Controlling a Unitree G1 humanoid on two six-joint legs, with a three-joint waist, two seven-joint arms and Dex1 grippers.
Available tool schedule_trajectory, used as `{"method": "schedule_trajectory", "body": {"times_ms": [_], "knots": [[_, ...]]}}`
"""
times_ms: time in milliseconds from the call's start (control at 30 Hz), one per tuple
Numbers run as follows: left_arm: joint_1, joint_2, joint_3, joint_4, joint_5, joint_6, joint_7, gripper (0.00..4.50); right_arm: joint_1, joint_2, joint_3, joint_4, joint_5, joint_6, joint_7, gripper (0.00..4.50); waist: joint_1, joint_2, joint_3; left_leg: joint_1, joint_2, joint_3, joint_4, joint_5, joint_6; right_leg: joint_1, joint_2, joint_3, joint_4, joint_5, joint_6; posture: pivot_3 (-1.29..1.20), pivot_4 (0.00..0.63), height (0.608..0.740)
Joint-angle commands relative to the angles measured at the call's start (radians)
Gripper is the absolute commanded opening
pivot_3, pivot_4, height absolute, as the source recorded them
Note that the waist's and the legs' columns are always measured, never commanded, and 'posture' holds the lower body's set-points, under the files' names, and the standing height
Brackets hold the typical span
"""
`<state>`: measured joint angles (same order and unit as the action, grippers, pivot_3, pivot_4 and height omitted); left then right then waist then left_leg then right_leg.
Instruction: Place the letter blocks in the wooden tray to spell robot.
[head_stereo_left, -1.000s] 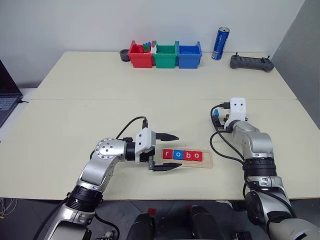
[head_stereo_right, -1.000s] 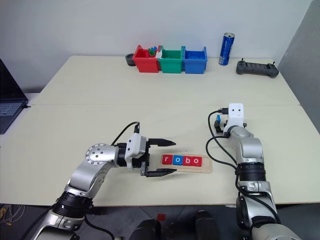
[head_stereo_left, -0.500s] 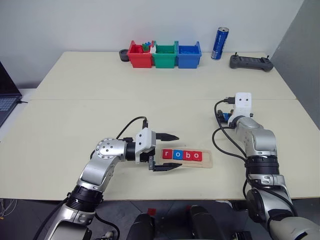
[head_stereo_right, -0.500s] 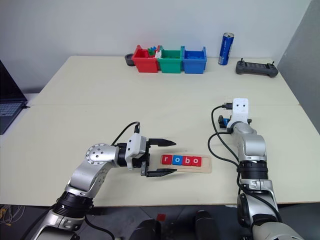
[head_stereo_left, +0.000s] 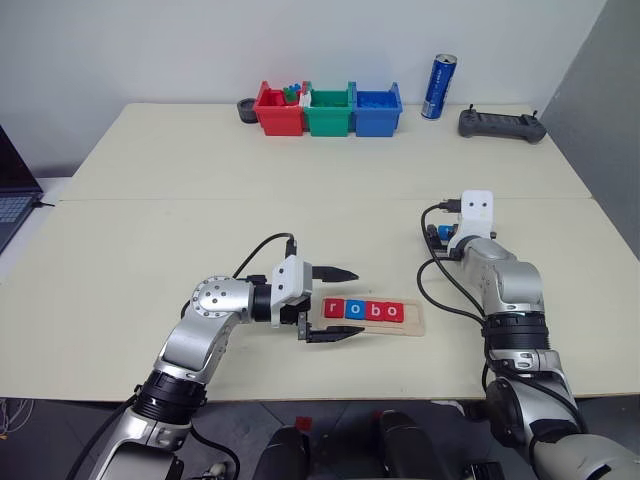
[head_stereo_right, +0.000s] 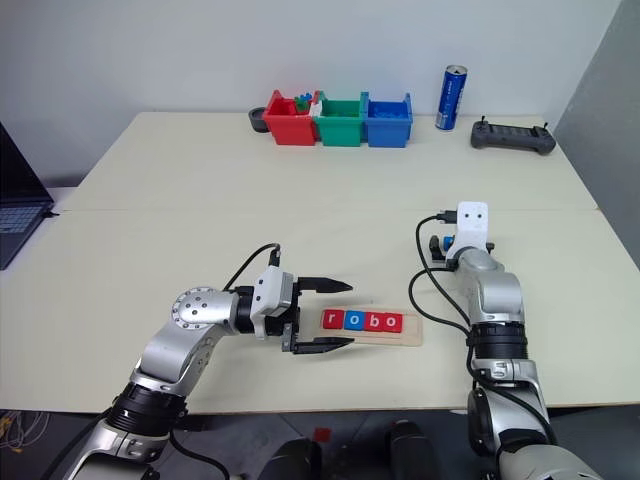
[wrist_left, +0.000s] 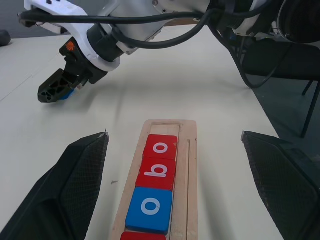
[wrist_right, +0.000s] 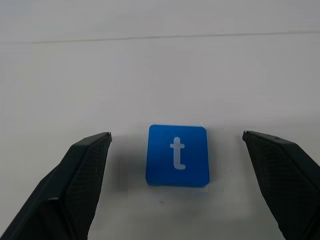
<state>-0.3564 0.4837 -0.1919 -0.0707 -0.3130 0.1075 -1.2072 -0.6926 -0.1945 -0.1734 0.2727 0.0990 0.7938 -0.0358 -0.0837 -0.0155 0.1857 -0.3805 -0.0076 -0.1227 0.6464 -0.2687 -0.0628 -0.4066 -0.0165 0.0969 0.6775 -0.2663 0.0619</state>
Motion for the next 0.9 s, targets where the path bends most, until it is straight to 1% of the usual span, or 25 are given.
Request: {"method": "schedule_trajectory", "body": {"times_ms": [33, 67, 167, 233, 267, 333, 433, 467, 567, 700, 800, 900], "knots": [[0.0, 0.001, -0.002, -0.043, -0.014, 0.003, 0.01, 4.5, -0.019, 0.0, -0.01, 0.007, -0.005, -0.008, -0.017, 4.47, 0.0, 0.0, 0.0, 0.0, 0.0, 0.0, 0.0, 0.0, 0.0, 0.0, 0.0, 0.0, 0.0, 0.0, 0.0, 0.0, 0.15, 0.74], [0.001, 0.001, -0.002, -0.043, -0.014, 0.003, 0.01, 4.5, -0.018, 0.001, -0.009, 0.009, -0.003, -0.01, -0.016, 4.47, 0.0, 0.0, 0.0, 0.0, 0.0, 0.0, 0.0, 0.0, 0.0, 0.0, 0.0, 0.0, 0.0, 0.0, 0.0, 0.0, 0.15, 0.74], [0.001, 0.001, -0.001, -0.044, -0.013, 0.004, 0.013, 4.5, -0.009, 0.009, -0.009, 0.005, 0.004, -0.019, -0.015, 3.93, 0.0, 0.0, 0.0, 0.0, 0.0, 0.0, 0.0, 0.0, 0.0, 0.0, 0.0, 0.0, 0.0, 0.0, 0.0, 0.0, 0.15, 0.74], [0.001, 0.001, -0.002, -0.044, -0.014, 0.004, 0.015, 4.5, -0.007, 0.011, -0.009, 0.003, 0.005, -0.023, -0.012, 3.22, 0.0, 0.0, 0.0, 0.0, 0.0, 0.0, 0.0, 0.0, 0.0, 0.0, 0.0, 0.0, 0.0, 0.0, 0.0, 0.0, 0.15, 0.74], [0.0, 0.002, -0.002, -0.043, -0.015, 0.004, 0.014, 4.5, -0.006, 0.012, -0.008, 0.002, 0.004, -0.024, -0.012, 2.97, 0.0, 0.0, 0.0, 0.0, 0.0, 0.0, 0.0, 0.0, 0.0, 0.0, 0.0, 0.0, 0.0, 0.0, 0.0, 0.0, 0.15, 0.74], [-0.002, 0.004, -0.003, -0.041, -0.017, 0.003, 0.012, 4.5, -0.005, 0.012, -0.006, -0.001, 0.003, -0.023, -0.01, 2.66, 0.0, 0.0, 0.0, 0.0, 0.0, 0.0, 0.0, 0.0, 0.0, 0.0, 0.0, 0.0, 0.0, 0.0, 0.0, 0.0, 0.15, 0.74], [-0.003, 0.004, -0.005, -0.04, -0.017, 0.003, 0.011, 4.5, -0.003, 0.011, -0.002, -0.01, 0.003, -0.013, -0.007, 1.6, 0.0, 0.0, 0.0, 0.0, 0.0, 0.0, 0.0, 0.0, 0.0, 0.0, 0.0, 0.0, 0.0, 0.0, 0.0, 0.0, 0.15, 0.74], [-0.004, 0.004, -0.006, -0.04, -0.017, 0.003, 0.011, 4.5, -0.001, 0.011, -0.002, -0.019, 0.003, -0.004, -0.008, 1.44, 0.0, 0.0, 0.0, 0.0, 0.0, 0.0, 0.0, 0.0, 0.0, 0.0, 0.0, 0.0, 0.0, 0.0, 0.0, 0.0, 0.15, 0.74], [-0.003, 0.004, -0.008, -0.043, -0.018, 0.005, 0.009, 4.5, 0.019, 0.005, 0.005, -0.099, 0.004, 0.062, -0.006, 1.46, 0.0, 0.0, 0.0, 0.0, 0.0, 0.0, 0.0, 0.0, 0.0, 0.0, 0.0, 0.0, 0.0, 0.0, 0.0, 0.0, 0.15, 0.74], [-0.004, 0.005, -0.007, -0.043, -0.019, 0.006, 0.009, 4.5, 0.08, -0.024, -0.003, -0.304, 0.017, 0.216, 0.01, 1.46, 0.001, 0.0, 0.0, -0.001, 0.0, -0.001, 0.0, 0.0, 0.0, 0.0, 0.0, 0.0, -0.001, 0.0, 0.0, 0.0, 0.15, 0.74], [0.0, 0.007, -0.005, -0.044, -0.019, 0.005, 0.009, 4.5, 0.167, -0.06, -0.014, -0.523, 0.032, 0.383, 0.036, 1.46, 0.003, 0.0, 0.0, -0.001, 0.0, -0.001, -0.001, 0.0, 0.0, 0.0, 0.0, -0.001, -0.001, 0.0, 0.0, 0.0, 0.15, 0.74], [0.004, 0.005, -0.005, -0.044, -0.021, 0.006, 0.009, 4.5, 0.287, -0.072, -0.034, -0.788, 0.067, 0.602, 0.063, 1.46, 0.006, 0.0, 0.0, -0.002, 0.0, -0.003, -0.001, 0.0, 0.0, 0.0, 0.0, -0.001, -0.002, -0.001, 0.0, 0.0, 0.15, 0.74]]}}
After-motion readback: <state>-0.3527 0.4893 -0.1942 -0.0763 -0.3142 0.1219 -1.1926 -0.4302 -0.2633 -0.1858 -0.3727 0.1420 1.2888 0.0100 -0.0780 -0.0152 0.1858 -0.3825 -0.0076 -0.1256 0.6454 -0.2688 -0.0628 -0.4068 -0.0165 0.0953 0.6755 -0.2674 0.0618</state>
